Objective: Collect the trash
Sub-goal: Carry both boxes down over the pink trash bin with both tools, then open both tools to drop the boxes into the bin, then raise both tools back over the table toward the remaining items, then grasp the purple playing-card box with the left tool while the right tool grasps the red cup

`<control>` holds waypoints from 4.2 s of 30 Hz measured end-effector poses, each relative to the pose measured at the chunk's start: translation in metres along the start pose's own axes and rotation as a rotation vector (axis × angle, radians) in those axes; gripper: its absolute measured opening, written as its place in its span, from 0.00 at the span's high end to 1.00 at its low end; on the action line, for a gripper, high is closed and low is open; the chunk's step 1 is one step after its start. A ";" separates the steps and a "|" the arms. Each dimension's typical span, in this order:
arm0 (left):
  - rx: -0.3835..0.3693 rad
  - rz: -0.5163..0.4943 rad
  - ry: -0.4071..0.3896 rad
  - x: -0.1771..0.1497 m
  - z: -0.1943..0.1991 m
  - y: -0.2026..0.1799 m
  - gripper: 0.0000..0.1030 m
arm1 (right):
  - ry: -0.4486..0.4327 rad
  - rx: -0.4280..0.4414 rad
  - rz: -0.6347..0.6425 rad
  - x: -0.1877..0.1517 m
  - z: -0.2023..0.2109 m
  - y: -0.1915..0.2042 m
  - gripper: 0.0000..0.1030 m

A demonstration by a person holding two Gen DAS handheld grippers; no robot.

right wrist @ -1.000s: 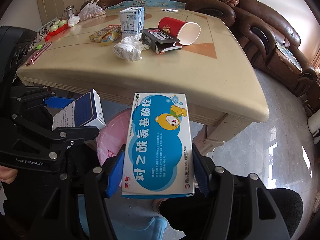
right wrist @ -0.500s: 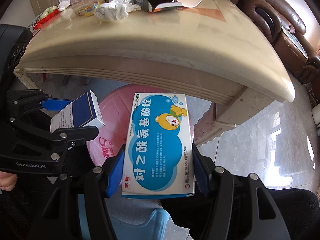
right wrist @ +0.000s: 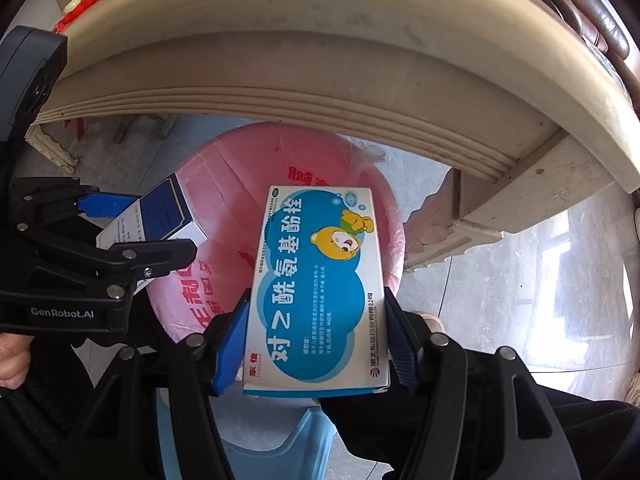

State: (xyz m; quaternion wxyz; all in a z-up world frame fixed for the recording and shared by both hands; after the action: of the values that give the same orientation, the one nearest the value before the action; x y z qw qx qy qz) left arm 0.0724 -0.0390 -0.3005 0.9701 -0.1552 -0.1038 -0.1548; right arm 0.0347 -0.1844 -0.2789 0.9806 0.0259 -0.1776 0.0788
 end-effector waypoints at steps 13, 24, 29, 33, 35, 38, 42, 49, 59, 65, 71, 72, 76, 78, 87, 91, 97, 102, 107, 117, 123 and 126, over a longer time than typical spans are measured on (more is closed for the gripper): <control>0.000 0.059 0.082 0.012 -0.042 0.003 0.31 | 0.108 0.031 -0.011 0.006 -0.056 0.001 0.42; 0.029 0.057 0.133 0.013 -0.055 0.001 0.28 | 0.117 0.037 -0.019 0.006 -0.062 -0.005 0.35; 0.036 0.063 0.127 0.014 -0.053 0.003 0.23 | 0.094 0.026 -0.030 0.007 -0.058 -0.009 0.25; 0.037 0.074 0.132 0.014 -0.054 0.005 0.22 | 0.095 0.030 -0.036 0.006 -0.057 -0.012 0.25; 0.036 0.070 0.130 0.014 -0.054 0.005 0.22 | 0.092 0.027 -0.032 0.007 -0.056 -0.013 0.25; 0.045 0.058 0.122 0.014 -0.052 0.004 0.22 | 0.087 0.025 -0.029 0.007 -0.055 -0.012 0.25; 0.053 0.067 0.114 0.014 -0.048 0.005 0.22 | 0.078 0.019 -0.025 0.008 -0.053 -0.009 0.25; 0.104 0.047 0.085 0.012 -0.038 0.003 0.22 | 0.058 0.011 -0.022 0.007 -0.046 -0.009 0.25; 0.173 -0.016 0.010 0.000 0.038 -0.011 0.22 | -0.030 0.056 -0.030 -0.002 0.023 -0.006 0.25; 0.173 -0.002 -0.098 0.008 0.131 -0.015 0.22 | -0.182 0.086 -0.035 0.016 0.110 -0.012 0.20; 0.214 -0.050 -0.212 0.047 0.234 -0.014 0.16 | -0.366 0.083 0.028 0.061 0.206 -0.014 0.10; 0.213 -0.064 -0.234 0.055 0.250 -0.014 0.15 | -0.385 0.087 0.042 0.071 0.219 -0.013 0.10; 0.270 -0.092 -0.294 0.089 0.307 -0.012 0.13 | -0.463 0.111 0.087 0.109 0.269 -0.015 0.09; 0.267 -0.105 -0.291 0.104 0.326 -0.011 0.12 | -0.493 0.134 0.120 0.128 0.291 -0.016 0.09; 0.287 -0.108 -0.239 0.157 0.358 0.010 0.12 | -0.521 0.137 0.149 0.207 0.331 -0.032 0.08; 0.300 -0.113 -0.223 0.174 0.358 0.020 0.12 | -0.506 0.159 0.138 0.230 0.329 -0.042 0.08; 0.307 -0.122 -0.187 0.193 0.349 0.033 0.12 | -0.500 0.150 0.136 0.253 0.320 -0.053 0.08; 0.310 -0.124 -0.153 0.205 0.332 0.043 0.12 | -0.471 0.160 0.137 0.266 0.301 -0.056 0.08; 0.301 -0.104 -0.098 0.214 0.302 0.059 0.12 | -0.427 0.161 0.142 0.275 0.274 -0.059 0.08; 0.290 -0.081 0.008 0.226 0.248 0.084 0.12 | -0.337 0.167 0.140 0.289 0.220 -0.064 0.08; 0.290 -0.081 0.053 0.233 0.220 0.095 0.12 | -0.293 0.173 0.142 0.297 0.192 -0.067 0.08; 0.280 -0.076 0.079 0.235 0.205 0.100 0.12 | -0.262 0.171 0.144 0.299 0.173 -0.067 0.08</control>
State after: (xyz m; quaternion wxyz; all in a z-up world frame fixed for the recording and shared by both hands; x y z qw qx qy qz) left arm 0.2928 0.0563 -0.0785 0.9790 -0.0079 -0.0918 -0.1816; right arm 0.2625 -0.2205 -0.0128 0.9352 0.1064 -0.2978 0.1596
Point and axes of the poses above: each gripper's, at about its wrist camera, not at the fingertips, and z roughly against the way its jaws point, y to its left, x to its top, the point moved 3 cm from there along -z, roughly the way its jaws point, and after that the axes turned 6 degrees about -y, right-handed, at the moved point
